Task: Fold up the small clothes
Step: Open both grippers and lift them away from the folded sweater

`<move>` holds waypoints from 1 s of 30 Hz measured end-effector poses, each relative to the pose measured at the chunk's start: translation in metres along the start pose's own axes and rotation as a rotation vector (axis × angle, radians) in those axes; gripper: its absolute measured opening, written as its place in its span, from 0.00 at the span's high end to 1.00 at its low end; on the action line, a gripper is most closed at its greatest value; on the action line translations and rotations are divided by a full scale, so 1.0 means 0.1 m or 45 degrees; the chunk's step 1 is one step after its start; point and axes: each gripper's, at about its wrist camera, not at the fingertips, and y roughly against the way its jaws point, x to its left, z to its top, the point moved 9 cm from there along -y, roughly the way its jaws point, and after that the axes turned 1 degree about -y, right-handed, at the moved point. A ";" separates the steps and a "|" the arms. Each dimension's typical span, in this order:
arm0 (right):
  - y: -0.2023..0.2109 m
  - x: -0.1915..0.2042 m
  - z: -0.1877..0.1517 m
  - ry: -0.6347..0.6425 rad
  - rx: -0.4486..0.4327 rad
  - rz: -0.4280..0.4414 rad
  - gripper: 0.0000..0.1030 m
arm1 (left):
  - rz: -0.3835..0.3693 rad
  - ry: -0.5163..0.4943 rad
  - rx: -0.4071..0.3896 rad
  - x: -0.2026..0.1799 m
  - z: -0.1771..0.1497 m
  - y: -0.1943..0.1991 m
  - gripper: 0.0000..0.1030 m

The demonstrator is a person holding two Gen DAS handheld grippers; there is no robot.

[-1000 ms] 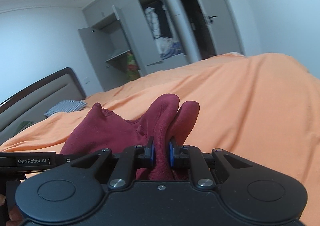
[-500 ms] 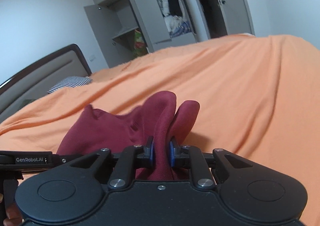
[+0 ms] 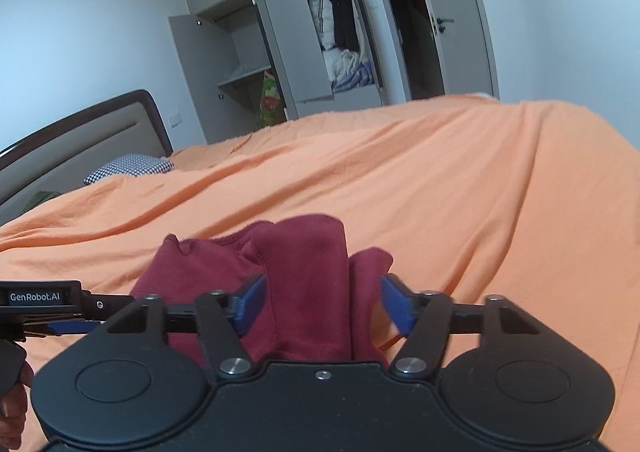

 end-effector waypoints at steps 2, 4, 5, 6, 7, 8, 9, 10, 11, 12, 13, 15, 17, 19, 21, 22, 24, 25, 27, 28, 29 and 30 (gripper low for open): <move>0.10 0.02 0.04 0.014 -0.035 0.000 0.23 | 0.009 -0.009 -0.028 -0.01 0.01 0.10 0.07; 0.23 0.05 0.06 0.029 -0.072 -0.001 0.16 | 0.021 -0.020 -0.068 -0.02 0.02 0.22 0.03; 0.30 0.06 0.08 0.039 -0.091 -0.001 0.12 | 0.024 -0.027 -0.088 -0.02 0.02 0.29 0.02; 0.35 0.08 0.09 0.047 -0.107 0.000 0.09 | 0.027 -0.035 -0.106 -0.03 0.01 0.37 0.01; 0.41 0.11 0.11 0.054 -0.123 0.004 0.08 | 0.029 -0.043 -0.122 -0.04 0.01 0.45 0.01; 0.48 0.13 0.10 0.060 -0.138 0.010 0.05 | 0.033 -0.051 -0.138 -0.06 -0.01 0.52 0.01; 0.56 0.14 0.10 0.062 -0.149 0.016 0.03 | 0.038 -0.062 -0.154 -0.07 -0.02 0.60 0.01; 0.63 0.15 0.10 0.062 -0.160 0.021 0.03 | 0.043 -0.075 -0.169 -0.09 -0.04 0.67 0.01; 0.71 0.16 0.09 0.062 -0.170 0.027 0.01 | 0.048 -0.087 -0.186 -0.10 -0.06 0.74 0.01; 0.78 0.18 0.08 0.063 -0.183 0.035 0.01 | 0.052 -0.098 -0.204 -0.11 -0.08 0.82 0.01; 0.86 0.19 0.06 0.064 -0.192 0.040 0.01 | 0.055 -0.107 -0.222 -0.12 -0.10 0.89 0.00; 1.00 0.21 0.01 0.068 -0.201 0.047 0.01 | 0.060 -0.120 -0.251 -0.14 -0.17 1.04 0.00; 1.14 0.23 -0.06 0.071 -0.206 0.053 0.01 | 0.059 -0.127 -0.276 -0.16 -0.26 1.17 0.00; 1.24 0.26 -0.14 0.078 -0.208 0.058 0.01 | 0.059 -0.129 -0.298 -0.16 -0.37 1.29 0.00; 1.36 0.28 -0.25 0.087 -0.210 0.059 0.01 | 0.057 -0.133 -0.318 -0.13 -0.49 1.38 0.00; 1.42 0.29 -0.31 0.094 -0.211 0.059 0.01 | 0.059 -0.136 -0.322 -0.12 -0.57 1.42 0.00; 1.53 0.30 -0.44 0.100 -0.211 0.053 0.01 | 0.058 -0.150 -0.329 -0.12 -0.73 1.50 0.00; 1.58 0.31 -0.50 0.102 -0.210 0.051 0.01 | 0.060 -0.157 -0.328 -0.11 -0.81 1.53 0.00; 1.70 0.32 -0.63 0.109 -0.212 0.048 0.01 | 0.057 -0.173 -0.329 -0.09 -0.97 1.60 0.00; 1.76 0.33 -0.69 0.115 -0.214 0.046 0.01 | 0.055 -0.178 -0.337 -0.08 -1.04 1.64 0.00; 1.81 0.34 -0.74 0.121 -0.213 0.042 0.01 | 0.057 -0.179 -0.345 -0.07 -1.11 1.68 0.00; 1.86 0.36 -0.80 0.130 -0.212 0.039 0.01 | 0.055 -0.178 -0.351 -0.05 -1.17 1.71 0.00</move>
